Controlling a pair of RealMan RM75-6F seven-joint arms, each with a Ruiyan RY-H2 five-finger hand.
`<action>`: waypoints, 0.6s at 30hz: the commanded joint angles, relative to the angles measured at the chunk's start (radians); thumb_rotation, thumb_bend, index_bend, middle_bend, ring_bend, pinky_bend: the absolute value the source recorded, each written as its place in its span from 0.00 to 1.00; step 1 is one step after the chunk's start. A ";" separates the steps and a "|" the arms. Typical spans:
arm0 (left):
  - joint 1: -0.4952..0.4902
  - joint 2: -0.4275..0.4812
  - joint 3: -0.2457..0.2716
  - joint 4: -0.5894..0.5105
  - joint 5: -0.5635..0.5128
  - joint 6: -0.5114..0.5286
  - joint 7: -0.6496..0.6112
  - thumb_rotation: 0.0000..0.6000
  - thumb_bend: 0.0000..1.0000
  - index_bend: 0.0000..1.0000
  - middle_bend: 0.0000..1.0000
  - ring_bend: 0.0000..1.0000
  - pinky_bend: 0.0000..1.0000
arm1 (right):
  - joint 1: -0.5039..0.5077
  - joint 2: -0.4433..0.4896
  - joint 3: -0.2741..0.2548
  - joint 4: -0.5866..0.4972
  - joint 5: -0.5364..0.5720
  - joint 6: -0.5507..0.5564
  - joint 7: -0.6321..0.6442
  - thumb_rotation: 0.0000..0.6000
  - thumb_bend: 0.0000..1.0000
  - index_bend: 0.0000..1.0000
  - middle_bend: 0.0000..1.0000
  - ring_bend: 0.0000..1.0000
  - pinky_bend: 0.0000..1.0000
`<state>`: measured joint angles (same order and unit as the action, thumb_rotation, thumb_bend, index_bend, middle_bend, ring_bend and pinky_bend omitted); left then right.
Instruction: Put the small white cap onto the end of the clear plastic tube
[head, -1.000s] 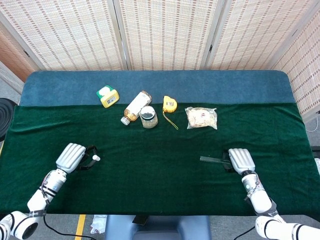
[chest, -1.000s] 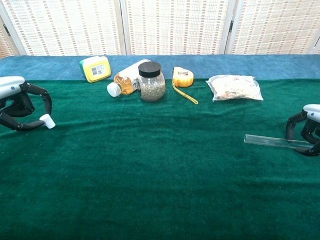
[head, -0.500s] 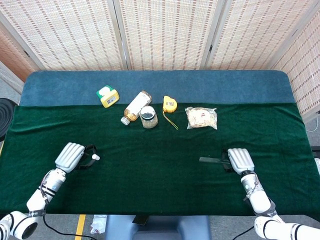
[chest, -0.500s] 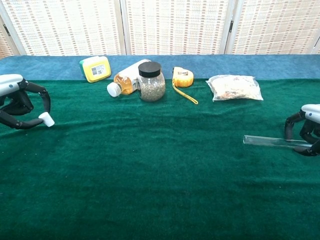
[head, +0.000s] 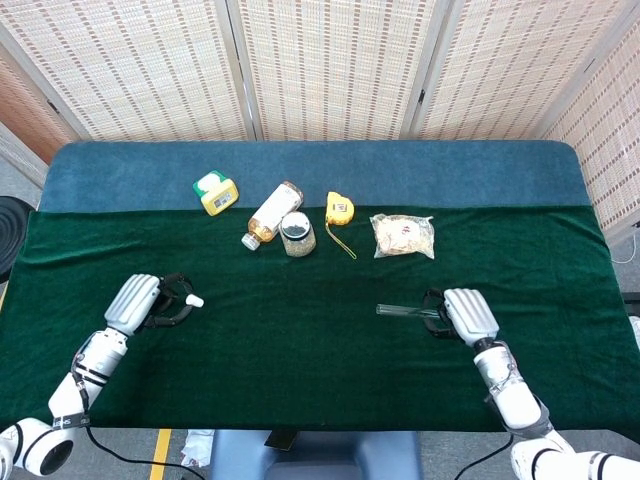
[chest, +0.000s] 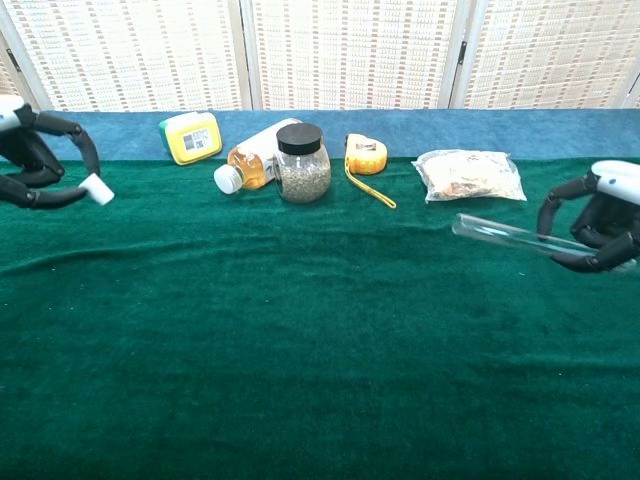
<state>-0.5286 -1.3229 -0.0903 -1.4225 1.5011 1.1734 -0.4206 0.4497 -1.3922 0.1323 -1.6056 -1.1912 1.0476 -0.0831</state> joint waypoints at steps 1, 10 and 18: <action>-0.001 -0.002 -0.017 -0.025 0.003 0.024 -0.012 1.00 0.49 0.62 1.00 0.89 0.84 | 0.021 -0.027 0.026 -0.009 -0.018 -0.016 0.057 1.00 0.59 0.72 0.94 1.00 0.99; -0.005 -0.051 -0.058 -0.066 -0.003 0.077 -0.018 1.00 0.49 0.62 1.00 0.89 0.84 | 0.081 -0.125 0.081 -0.009 -0.012 -0.064 0.168 1.00 0.62 0.74 0.96 1.00 1.00; -0.021 -0.071 -0.066 -0.105 0.020 0.092 0.024 1.00 0.50 0.63 1.00 0.89 0.84 | 0.123 -0.204 0.109 -0.003 0.013 -0.086 0.198 1.00 0.62 0.76 0.96 1.00 1.00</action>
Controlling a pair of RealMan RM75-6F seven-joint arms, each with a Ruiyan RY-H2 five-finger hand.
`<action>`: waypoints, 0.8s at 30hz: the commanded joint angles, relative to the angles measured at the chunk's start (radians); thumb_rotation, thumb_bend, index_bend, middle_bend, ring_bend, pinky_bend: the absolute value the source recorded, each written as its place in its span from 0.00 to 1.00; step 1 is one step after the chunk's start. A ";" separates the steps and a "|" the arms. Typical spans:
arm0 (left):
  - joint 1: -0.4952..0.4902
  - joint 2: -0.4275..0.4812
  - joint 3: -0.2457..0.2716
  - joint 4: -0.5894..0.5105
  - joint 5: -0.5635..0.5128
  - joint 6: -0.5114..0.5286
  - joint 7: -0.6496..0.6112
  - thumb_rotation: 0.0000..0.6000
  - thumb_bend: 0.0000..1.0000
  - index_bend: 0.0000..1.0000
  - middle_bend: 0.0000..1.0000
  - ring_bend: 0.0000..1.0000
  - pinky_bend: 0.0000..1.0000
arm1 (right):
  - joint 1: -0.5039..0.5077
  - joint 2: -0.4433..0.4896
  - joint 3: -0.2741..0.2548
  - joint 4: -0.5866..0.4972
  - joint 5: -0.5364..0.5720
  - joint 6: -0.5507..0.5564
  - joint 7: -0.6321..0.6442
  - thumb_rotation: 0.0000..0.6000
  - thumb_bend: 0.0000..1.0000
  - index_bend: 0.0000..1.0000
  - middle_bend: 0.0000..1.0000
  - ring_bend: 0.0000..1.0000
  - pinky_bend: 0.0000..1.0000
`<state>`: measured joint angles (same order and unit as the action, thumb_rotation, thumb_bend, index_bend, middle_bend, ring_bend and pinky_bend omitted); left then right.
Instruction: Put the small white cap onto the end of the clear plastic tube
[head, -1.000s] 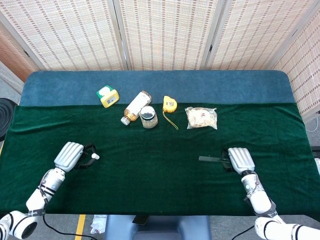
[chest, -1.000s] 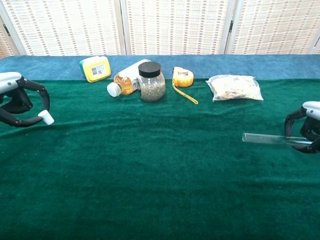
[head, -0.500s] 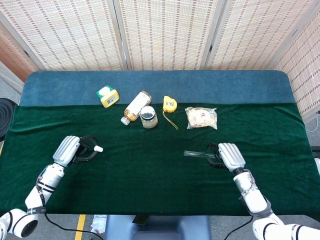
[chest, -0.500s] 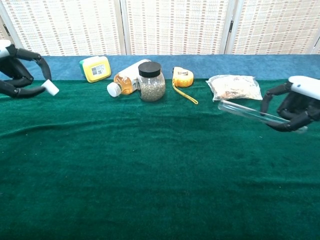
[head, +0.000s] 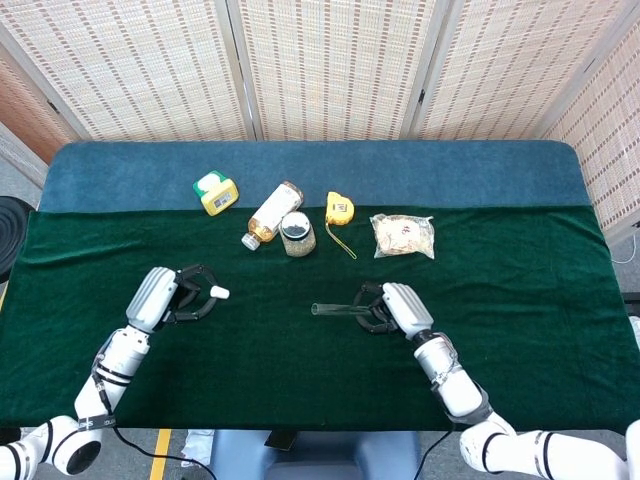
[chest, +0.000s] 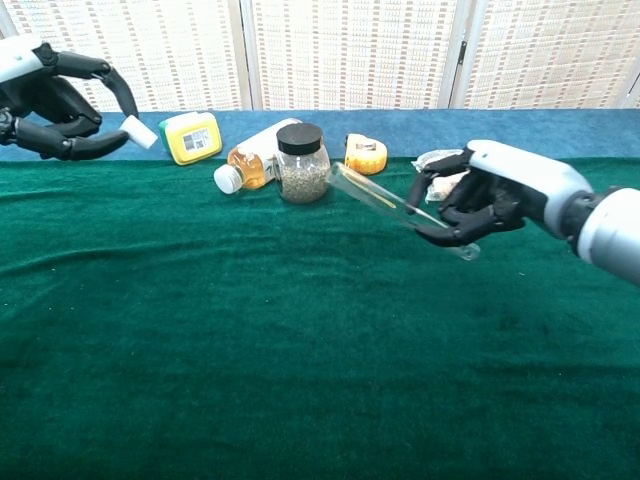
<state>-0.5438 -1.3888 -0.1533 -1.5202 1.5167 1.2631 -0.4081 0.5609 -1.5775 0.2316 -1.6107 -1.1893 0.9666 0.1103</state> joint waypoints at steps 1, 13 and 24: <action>-0.008 -0.008 -0.005 -0.010 0.005 0.003 0.017 1.00 0.50 0.63 1.00 0.89 0.84 | 0.016 -0.027 0.013 0.004 0.015 -0.005 0.005 1.00 0.62 0.76 0.96 1.00 1.00; -0.029 -0.089 -0.024 -0.020 0.040 0.056 0.116 1.00 0.50 0.63 1.00 0.89 0.84 | 0.057 -0.131 0.049 0.035 0.063 0.001 0.015 1.00 0.62 0.76 0.96 1.00 1.00; -0.055 -0.172 -0.030 0.028 0.064 0.077 0.157 1.00 0.50 0.63 1.00 0.89 0.84 | 0.066 -0.191 0.064 0.057 0.071 0.022 0.042 1.00 0.62 0.76 0.96 1.00 1.00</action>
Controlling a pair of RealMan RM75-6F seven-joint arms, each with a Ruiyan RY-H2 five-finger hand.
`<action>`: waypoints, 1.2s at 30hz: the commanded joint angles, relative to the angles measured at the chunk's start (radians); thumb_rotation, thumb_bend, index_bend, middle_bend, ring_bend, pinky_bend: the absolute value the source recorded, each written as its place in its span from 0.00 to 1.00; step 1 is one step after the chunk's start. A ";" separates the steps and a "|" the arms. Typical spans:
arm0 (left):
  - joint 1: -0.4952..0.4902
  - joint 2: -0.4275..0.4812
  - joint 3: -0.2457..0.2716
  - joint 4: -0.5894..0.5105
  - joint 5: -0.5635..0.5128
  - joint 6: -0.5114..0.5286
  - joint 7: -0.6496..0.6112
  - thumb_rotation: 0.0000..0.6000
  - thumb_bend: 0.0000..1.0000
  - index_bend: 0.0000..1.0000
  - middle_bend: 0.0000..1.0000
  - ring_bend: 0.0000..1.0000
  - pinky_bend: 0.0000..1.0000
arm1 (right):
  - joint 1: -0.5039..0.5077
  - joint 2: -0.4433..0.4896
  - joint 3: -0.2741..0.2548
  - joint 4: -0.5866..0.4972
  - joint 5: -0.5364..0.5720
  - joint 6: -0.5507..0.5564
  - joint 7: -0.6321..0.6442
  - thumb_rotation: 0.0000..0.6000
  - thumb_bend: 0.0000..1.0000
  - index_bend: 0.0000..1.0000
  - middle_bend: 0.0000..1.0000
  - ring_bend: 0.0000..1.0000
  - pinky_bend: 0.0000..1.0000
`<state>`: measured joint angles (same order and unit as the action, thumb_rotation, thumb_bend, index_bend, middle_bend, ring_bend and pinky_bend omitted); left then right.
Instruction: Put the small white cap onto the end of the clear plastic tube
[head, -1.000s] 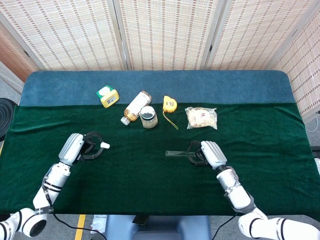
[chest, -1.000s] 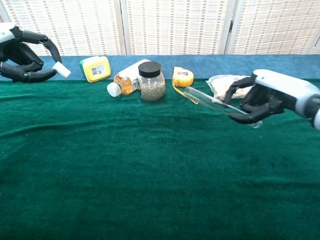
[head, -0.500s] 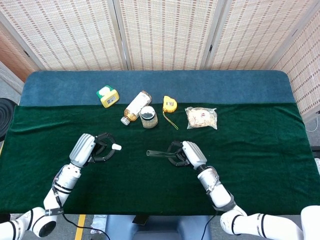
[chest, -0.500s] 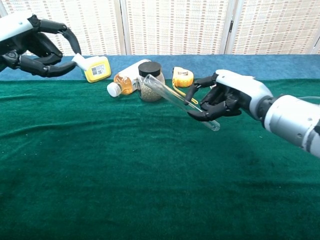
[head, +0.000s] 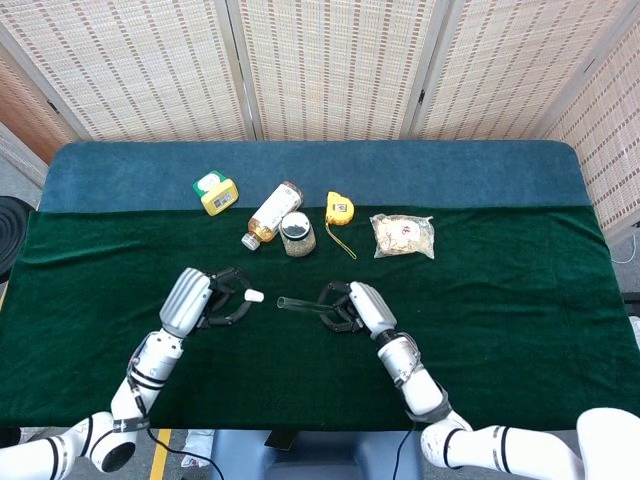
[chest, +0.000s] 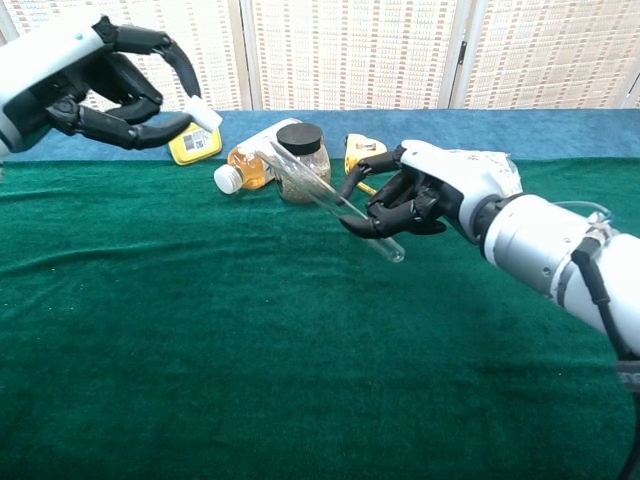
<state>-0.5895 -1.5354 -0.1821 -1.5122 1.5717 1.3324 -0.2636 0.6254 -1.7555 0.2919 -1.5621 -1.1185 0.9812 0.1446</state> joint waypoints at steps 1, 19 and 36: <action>-0.012 -0.029 -0.002 0.025 0.011 0.009 0.014 1.00 0.50 0.63 1.00 0.89 0.84 | 0.002 -0.016 0.005 0.011 -0.001 0.008 0.011 1.00 0.62 0.76 0.96 1.00 1.00; -0.026 -0.055 -0.002 0.045 0.004 0.012 0.031 1.00 0.50 0.63 1.00 0.89 0.84 | 0.012 -0.037 0.016 0.030 -0.003 0.009 0.032 1.00 0.63 0.77 0.96 1.00 1.00; -0.034 -0.056 -0.003 0.040 -0.001 0.012 0.045 1.00 0.50 0.63 1.00 0.89 0.84 | 0.016 -0.037 0.014 0.036 0.001 0.002 0.033 1.00 0.64 0.77 0.96 1.00 1.00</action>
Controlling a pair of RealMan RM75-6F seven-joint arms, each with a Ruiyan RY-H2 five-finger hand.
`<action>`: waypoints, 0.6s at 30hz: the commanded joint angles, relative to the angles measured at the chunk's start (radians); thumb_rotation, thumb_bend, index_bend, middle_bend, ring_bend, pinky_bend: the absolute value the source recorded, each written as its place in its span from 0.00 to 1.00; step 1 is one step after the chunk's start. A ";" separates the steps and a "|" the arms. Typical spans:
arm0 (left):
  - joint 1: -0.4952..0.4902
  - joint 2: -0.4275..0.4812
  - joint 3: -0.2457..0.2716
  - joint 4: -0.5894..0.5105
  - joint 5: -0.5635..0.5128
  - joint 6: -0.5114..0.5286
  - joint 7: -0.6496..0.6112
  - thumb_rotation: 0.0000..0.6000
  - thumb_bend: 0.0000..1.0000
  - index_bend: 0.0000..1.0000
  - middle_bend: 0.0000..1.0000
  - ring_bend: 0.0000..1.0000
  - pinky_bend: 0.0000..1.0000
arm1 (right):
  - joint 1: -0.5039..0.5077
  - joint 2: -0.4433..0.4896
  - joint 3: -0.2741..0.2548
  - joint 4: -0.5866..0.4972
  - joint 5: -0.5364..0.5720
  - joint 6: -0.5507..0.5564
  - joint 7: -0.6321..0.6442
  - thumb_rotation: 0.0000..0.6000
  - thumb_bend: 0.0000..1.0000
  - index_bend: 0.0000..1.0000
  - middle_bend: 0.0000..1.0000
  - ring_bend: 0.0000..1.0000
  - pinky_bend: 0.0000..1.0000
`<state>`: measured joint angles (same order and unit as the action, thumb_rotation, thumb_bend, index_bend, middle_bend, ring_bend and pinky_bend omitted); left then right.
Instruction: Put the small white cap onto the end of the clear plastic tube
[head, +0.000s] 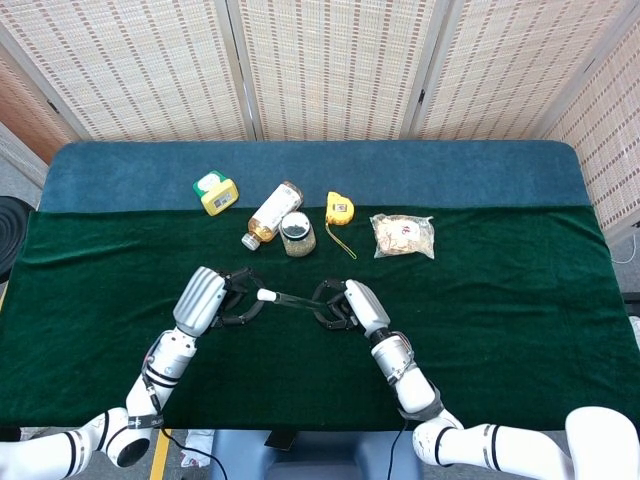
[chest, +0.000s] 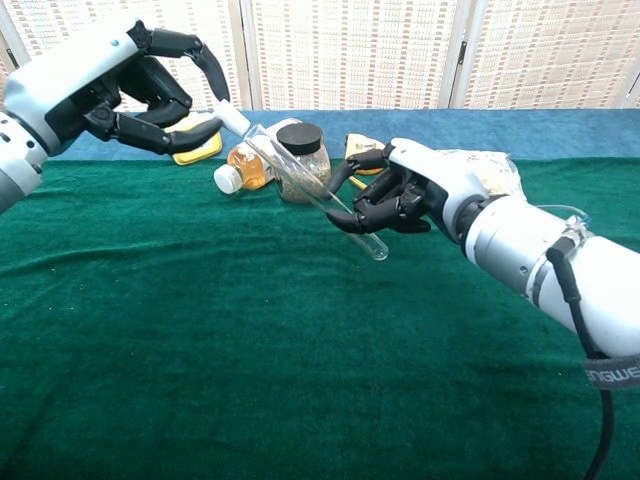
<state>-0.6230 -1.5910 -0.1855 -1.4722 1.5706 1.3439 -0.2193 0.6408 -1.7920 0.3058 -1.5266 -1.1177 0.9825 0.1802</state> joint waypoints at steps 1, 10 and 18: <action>-0.001 -0.001 0.000 0.000 0.001 0.001 0.002 1.00 0.50 0.63 1.00 0.89 0.84 | 0.001 -0.001 0.000 0.001 0.001 0.001 -0.003 1.00 0.64 0.77 0.96 1.00 1.00; -0.007 -0.002 0.001 -0.005 0.002 -0.002 0.011 1.00 0.50 0.63 1.00 0.89 0.84 | 0.007 -0.008 0.006 -0.001 0.006 0.002 -0.010 1.00 0.64 0.77 0.96 1.00 1.00; -0.010 -0.008 0.003 0.001 -0.001 -0.005 0.014 1.00 0.50 0.63 1.00 0.89 0.84 | 0.010 -0.011 0.009 0.002 0.011 -0.001 -0.007 1.00 0.64 0.77 0.96 1.00 1.00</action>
<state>-0.6330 -1.5990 -0.1831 -1.4714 1.5699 1.3390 -0.2051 0.6506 -1.8033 0.3147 -1.5242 -1.1066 0.9818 0.1727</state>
